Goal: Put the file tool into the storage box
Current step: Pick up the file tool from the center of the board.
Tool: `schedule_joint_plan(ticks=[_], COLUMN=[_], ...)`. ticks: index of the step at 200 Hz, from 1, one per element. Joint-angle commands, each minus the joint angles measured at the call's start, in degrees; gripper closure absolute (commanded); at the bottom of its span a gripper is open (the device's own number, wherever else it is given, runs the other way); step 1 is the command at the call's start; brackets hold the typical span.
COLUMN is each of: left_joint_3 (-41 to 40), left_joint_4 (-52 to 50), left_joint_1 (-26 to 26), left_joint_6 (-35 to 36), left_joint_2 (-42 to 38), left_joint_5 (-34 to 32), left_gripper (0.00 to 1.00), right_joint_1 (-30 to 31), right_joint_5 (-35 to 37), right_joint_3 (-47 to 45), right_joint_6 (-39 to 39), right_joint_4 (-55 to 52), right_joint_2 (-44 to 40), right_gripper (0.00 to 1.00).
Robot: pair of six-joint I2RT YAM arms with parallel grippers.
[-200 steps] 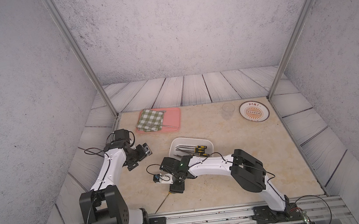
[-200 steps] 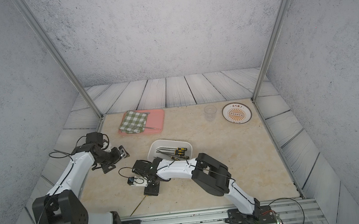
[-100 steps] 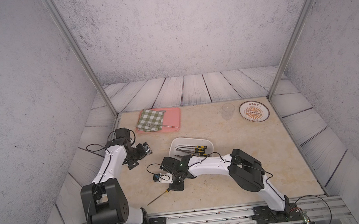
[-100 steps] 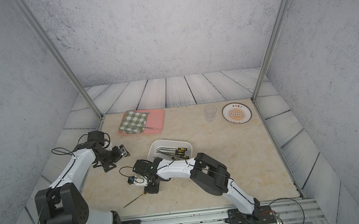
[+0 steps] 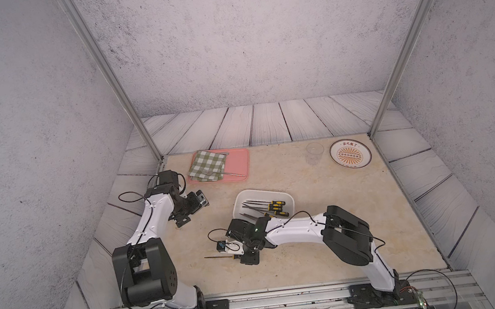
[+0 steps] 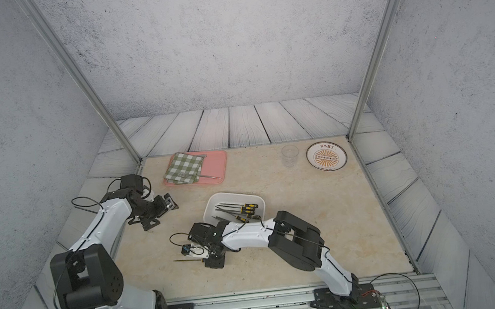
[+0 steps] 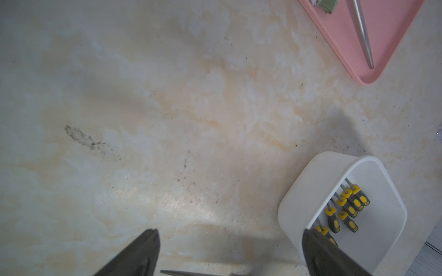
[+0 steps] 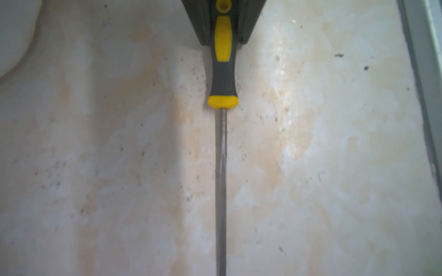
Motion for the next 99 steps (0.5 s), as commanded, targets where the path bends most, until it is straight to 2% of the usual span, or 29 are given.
schedule_joint_plan(ticks=[1, 50, 99], left_joint_3=[2.7, 7.3, 9.1], left_joint_4=[-0.5, 0.0, 0.9], left_joint_1=[0.6, 0.7, 0.6], left_joint_6=[-1.4, -3.4, -4.4], left_joint_2=[1.1, 3.1, 4.2], left_joint_5=[-0.2, 0.8, 4.2], left_gripper=[0.02, 0.02, 0.02], right_joint_1=[0.3, -1.4, -9.3], right_joint_5=[4.2, 10.2, 13.0], right_joint_3=[-2.0, -7.3, -11.0], right_joint_6=[2.2, 8.2, 13.3], right_joint_4=[-3.8, -6.6, -8.9], right_joint_2=[-5.9, -17.3, -24.5], right_gripper=[0.92, 0.94, 0.95])
